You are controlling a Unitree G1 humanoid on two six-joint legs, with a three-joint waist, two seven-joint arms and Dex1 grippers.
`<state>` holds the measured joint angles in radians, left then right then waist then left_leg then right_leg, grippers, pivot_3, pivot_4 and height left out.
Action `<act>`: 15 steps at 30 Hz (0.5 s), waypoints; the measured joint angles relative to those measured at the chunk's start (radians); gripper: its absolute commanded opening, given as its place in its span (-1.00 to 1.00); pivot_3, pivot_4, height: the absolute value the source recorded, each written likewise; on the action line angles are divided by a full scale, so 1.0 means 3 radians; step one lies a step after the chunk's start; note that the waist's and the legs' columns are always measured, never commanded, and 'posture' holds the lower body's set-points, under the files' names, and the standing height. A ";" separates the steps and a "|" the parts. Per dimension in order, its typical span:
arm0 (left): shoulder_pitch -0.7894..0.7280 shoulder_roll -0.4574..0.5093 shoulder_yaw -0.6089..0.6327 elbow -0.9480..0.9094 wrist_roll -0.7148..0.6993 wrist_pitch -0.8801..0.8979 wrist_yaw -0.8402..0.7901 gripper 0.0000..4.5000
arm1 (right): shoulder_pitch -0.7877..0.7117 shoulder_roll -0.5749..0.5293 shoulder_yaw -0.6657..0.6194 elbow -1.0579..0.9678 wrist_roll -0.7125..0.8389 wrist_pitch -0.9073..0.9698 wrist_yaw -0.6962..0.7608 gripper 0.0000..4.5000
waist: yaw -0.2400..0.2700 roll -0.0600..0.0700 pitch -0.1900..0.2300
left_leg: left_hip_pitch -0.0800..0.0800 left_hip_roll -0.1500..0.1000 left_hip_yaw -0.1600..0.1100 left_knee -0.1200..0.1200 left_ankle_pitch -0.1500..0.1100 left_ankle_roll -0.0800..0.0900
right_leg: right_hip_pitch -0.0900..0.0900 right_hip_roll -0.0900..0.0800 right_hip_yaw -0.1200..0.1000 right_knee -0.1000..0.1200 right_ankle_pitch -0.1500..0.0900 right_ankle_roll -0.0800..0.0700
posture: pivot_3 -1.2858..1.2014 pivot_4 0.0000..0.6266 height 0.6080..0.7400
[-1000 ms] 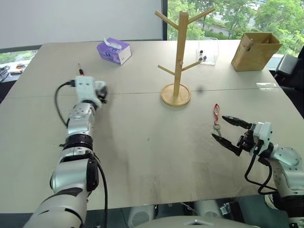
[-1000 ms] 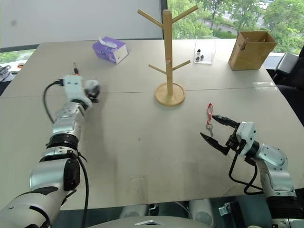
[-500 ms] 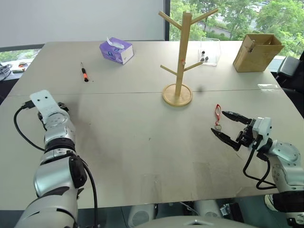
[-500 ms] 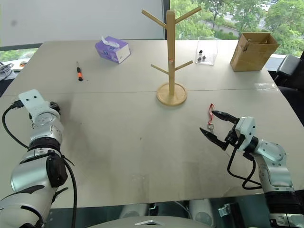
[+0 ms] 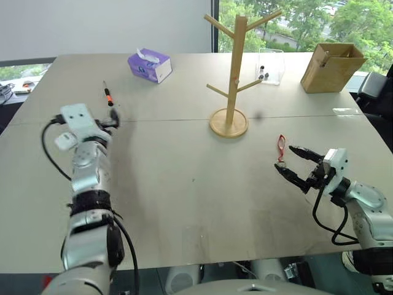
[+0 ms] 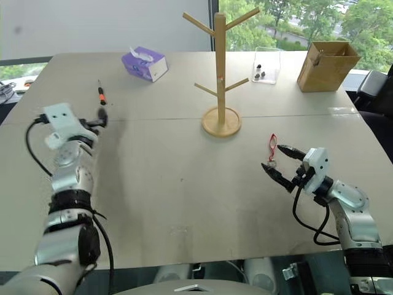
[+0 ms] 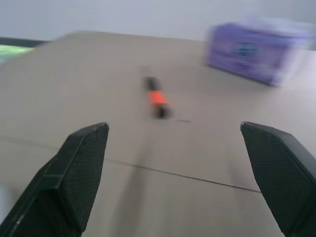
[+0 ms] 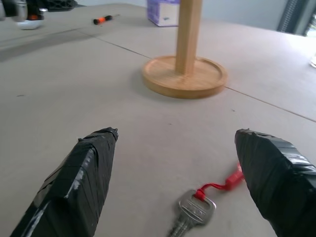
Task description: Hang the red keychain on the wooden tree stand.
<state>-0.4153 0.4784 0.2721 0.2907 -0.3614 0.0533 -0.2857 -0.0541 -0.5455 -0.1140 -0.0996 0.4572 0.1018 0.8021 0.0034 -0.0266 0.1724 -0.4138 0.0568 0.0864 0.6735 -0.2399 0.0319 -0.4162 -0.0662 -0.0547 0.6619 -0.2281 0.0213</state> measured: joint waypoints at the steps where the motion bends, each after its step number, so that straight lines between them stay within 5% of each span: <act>1: 0.0144 -0.0041 -0.0100 -0.0308 -0.0102 0.0033 -0.0186 0.96 | -0.0001 -0.0002 -0.0006 -0.0135 -0.0003 0.0147 -0.0130 0.82 | -0.0001 0.0000 0.0000 | 0.0001 0.0000 -0.0002 -0.0001 0.0000 0.0000 | 0.0001 -0.0001 0.0000 0.0001 0.0000 0.0000 | 0.03 -0.52 1.00; 6: 0.0833 0.0009 -0.0538 -0.1438 -0.0351 0.0101 -0.1004 0.96 | -0.0157 0.0141 0.0002 -0.0963 0.0073 0.1334 -0.1102 0.82 | -0.0027 0.0007 -0.0004 | 0.0003 0.0000 -0.0007 -0.0003 -0.0008 0.0014 | 0.0001 0.0004 0.0000 0.0000 -0.0001 -0.0002 | 0.03 -0.52 1.00; 15: 0.1479 -0.0056 -0.1013 -0.1447 -0.0237 -0.0556 -0.2063 0.96 | -0.0748 0.0740 0.0061 -0.1411 0.0041 0.2991 -0.2450 0.82 | -0.0012 0.0010 -0.0006 | -0.0007 -0.0002 -0.0009 -0.0005 -0.0009 0.0017 | -0.0009 0.0004 -0.0001 -0.0004 -0.0002 -0.0003 | 0.03 -0.52 1.00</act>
<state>0.0284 0.4615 -0.0318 -0.1434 -0.4326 -0.1136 -0.9047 -0.2786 -0.3235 -0.0958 -0.5228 0.4695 0.9991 0.0670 -0.0003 -0.0235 0.1706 -0.4159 0.0561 0.0838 0.6720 -0.2427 0.0369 -0.4188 -0.0649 -0.0551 0.6607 -0.2288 0.0205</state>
